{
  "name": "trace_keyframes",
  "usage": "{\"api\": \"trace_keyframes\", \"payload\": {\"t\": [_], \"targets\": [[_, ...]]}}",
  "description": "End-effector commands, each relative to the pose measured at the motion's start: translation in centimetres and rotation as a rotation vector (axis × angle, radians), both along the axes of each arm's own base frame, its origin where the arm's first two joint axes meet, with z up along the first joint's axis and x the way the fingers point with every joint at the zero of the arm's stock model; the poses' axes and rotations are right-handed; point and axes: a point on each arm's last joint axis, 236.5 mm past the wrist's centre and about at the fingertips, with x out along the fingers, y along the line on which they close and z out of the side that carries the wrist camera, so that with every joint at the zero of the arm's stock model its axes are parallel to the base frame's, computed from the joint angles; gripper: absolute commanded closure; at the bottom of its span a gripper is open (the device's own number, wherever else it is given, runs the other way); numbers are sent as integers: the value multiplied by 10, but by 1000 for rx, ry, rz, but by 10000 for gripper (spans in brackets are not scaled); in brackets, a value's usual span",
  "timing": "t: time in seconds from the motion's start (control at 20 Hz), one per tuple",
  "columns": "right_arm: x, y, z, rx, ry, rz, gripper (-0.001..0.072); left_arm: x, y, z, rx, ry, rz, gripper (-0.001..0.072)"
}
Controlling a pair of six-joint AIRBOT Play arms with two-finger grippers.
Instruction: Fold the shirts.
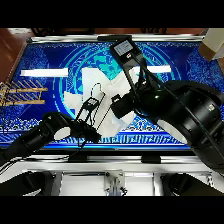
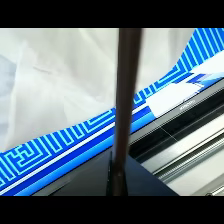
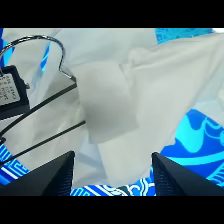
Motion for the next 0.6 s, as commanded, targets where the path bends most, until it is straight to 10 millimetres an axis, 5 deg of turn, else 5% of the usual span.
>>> {"api": "trace_keyframes", "payload": {"t": [0.0,0.1,0.2,0.3,0.4,0.55], "targets": [[17,-33,27,20,-100,-132,119,4,0,1,-6,-6,2,672],[30,-75,51,96,-146,-259,119,4,0,2,-7,-7,1,671],[45,-137,55,138,-127,-440,119,2,-1,2,-9,-8,-28,671],[52,-193,27,153,24,-548,119,-3,-3,2,-7,-2,-66,671],[46,-229,-20,154,262,-538,119,-11,2,-1,27,13,-144,671],[33,-257,-77,-116,455,-208,119,-21,12,-6,82,30,-244,671]]}}
